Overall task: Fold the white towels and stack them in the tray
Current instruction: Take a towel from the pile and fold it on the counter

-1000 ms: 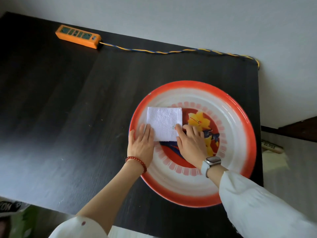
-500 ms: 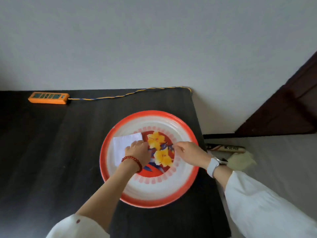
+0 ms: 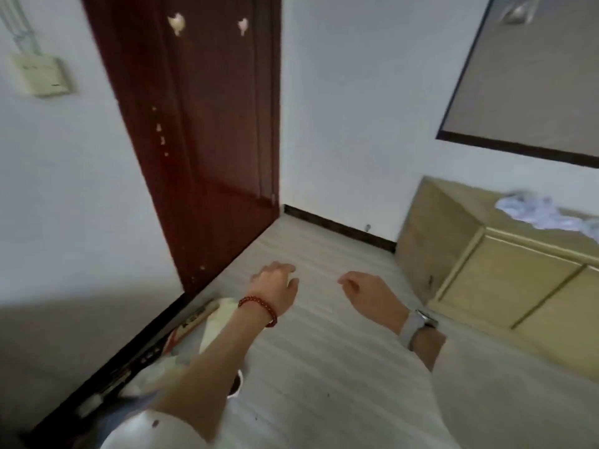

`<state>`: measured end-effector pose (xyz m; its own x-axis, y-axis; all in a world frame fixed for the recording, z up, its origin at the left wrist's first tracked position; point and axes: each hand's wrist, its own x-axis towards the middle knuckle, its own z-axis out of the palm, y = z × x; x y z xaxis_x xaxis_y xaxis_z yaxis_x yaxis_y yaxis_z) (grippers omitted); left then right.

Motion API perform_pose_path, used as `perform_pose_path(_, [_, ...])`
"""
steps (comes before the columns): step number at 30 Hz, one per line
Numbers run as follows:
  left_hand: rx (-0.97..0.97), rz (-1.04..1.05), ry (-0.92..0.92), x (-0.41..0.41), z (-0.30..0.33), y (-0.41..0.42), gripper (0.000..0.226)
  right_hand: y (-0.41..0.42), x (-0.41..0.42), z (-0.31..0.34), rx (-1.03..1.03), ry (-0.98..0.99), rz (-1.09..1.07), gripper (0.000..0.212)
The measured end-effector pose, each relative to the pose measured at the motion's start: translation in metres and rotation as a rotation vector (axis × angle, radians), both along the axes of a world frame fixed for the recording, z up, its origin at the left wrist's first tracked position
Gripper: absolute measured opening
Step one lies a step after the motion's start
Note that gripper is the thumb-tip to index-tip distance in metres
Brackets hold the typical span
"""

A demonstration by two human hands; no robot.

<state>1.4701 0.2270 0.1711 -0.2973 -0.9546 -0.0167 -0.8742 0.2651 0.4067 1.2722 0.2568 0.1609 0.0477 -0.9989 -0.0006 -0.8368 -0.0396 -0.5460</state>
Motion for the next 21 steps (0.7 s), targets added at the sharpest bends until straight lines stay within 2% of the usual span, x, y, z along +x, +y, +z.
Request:
perform_pose_path(5, [-0.065, -0.379, 0.034, -0.230, 0.025, -0.011, 0.038, 0.054, -0.204, 0.016, -0.027, -0.001, -0.440, 0.029])
perform_pose_path(10, [-0.120, -0.689, 0.060, -0.419, 0.029, -0.008, 0.020, 0.109, -0.365, 0.023, -0.100, -0.020, -0.758, 0.027])
perform_pose_path(16, [-0.121, -0.879, 0.154, -0.630, 0.023, -0.031, 0.035, 0.109, -0.543, 0.023, -0.139, -0.056, -0.978, 0.026])
perform_pose_path(21, [-0.077, -0.944, 0.214, -0.796, 0.037, -0.061, 0.029, 0.088, -0.681, 0.034, -0.087, -0.073, -1.068, 0.027])
